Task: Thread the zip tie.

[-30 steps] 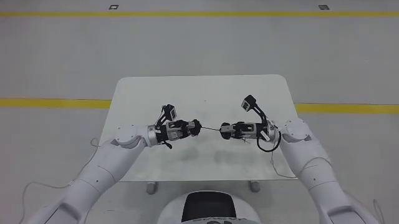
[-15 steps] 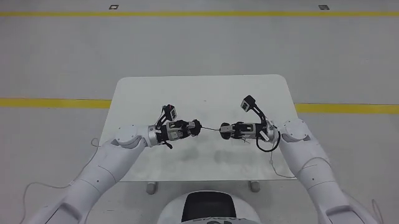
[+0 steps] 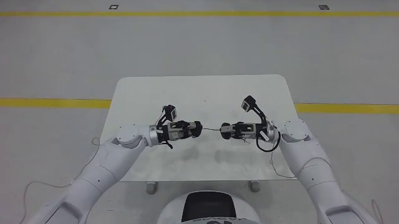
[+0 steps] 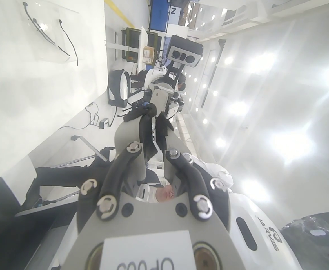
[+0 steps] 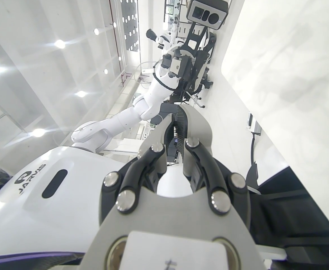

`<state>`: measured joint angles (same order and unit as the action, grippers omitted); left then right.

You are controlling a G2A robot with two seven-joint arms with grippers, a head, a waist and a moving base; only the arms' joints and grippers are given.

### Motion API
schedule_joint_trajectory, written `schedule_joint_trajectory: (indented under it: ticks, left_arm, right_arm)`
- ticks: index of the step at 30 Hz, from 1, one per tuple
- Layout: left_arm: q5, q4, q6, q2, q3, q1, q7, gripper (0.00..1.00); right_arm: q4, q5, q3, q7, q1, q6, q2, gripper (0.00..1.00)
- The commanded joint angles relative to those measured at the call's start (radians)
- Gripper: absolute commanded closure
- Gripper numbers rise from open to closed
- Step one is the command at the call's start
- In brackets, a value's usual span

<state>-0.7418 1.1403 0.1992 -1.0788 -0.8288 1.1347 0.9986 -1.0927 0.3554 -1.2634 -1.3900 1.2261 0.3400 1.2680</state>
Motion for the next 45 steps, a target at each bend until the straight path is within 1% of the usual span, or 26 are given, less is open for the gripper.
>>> schedule_joint_trajectory:
  ticks: [1,5,8,12,22,23,24,25,26,28,30,32,36,39,40,41,45]
  left_arm:
    - [-0.001,0.000,0.000,0.000,0.000,0.000,0.001,0.00]
    - [-0.001,0.000,0.000,0.000,0.000,0.000,0.001,0.00]
    - [-0.001,0.000,0.000,0.000,0.000,0.000,0.001,0.00]
    - [-0.001,0.000,0.000,0.000,0.000,0.000,0.001,0.00]
    - [-0.001,0.000,0.000,0.000,0.000,0.000,0.001,0.00]
    - [-0.005,0.009,0.001,-0.001,0.001,0.006,-0.015,0.00]
    - [-0.017,0.017,0.005,-0.002,0.001,0.010,-0.008,0.00]
    - [-0.042,0.019,0.014,-0.004,0.000,0.015,0.007,0.00]
    - [-0.066,0.017,0.029,-0.006,-0.002,0.017,0.031,0.00]
    - [-0.114,0.014,0.055,-0.011,-0.001,0.020,0.077,0.00]
    - [-0.157,0.001,0.081,-0.018,0.003,0.019,0.121,0.00]
    - [-0.151,-0.013,0.096,-0.023,0.012,0.011,0.143,0.00]
    - [-0.160,-0.036,0.130,-0.036,0.028,-0.002,0.146,0.00]
    - [-0.141,-0.056,0.137,-0.046,0.042,-0.015,0.110,0.00]
    - [-0.140,-0.057,0.138,-0.050,0.046,-0.018,0.087,0.00]
    - [-0.154,-0.050,0.141,-0.053,0.045,-0.018,0.081,0.00]
    - [-0.163,-0.048,0.141,-0.055,0.042,-0.018,0.079,0.00]
  right_arm:
    - [-0.004,-0.001,0.000,0.000,0.002,0.000,0.000,1.00]
    - [-0.012,-0.003,0.001,0.000,0.005,0.000,-0.003,1.00]
    - [-0.027,0.017,0.008,0.000,0.010,0.000,-0.004,1.00]
    - [-0.081,0.037,0.020,0.000,0.025,0.000,-0.014,1.00]
    - [-0.081,0.037,0.020,0.000,0.025,0.000,-0.014,1.00]
    - [-0.081,0.045,0.021,0.012,0.029,-0.005,-0.013,1.00]
    - [-0.080,0.060,0.021,0.013,0.032,-0.010,-0.014,1.00]
    - [-0.078,0.079,0.021,0.000,0.032,-0.004,-0.015,1.00]
    - [-0.074,0.124,0.032,0.000,0.034,0.000,-0.015,1.00]
    - [-0.048,0.166,0.043,0.000,0.029,0.000,-0.022,1.00]
    - [-0.028,0.236,0.068,0.000,0.022,0.000,-0.027,1.00]
    - [-0.015,0.280,0.091,0.000,0.013,0.000,-0.034,1.00]
    - [0.015,0.343,0.145,0.000,-0.010,0.000,-0.049,1.00]
    - [0.035,0.375,0.188,0.000,-0.029,0.000,-0.059,1.00]
    - [0.043,0.385,0.204,0.000,-0.037,0.000,-0.061,1.00]
    - [0.048,0.387,0.217,0.000,-0.044,0.000,-0.063,1.00]
    - [0.050,0.387,0.224,0.000,-0.048,0.000,-0.065,1.00]
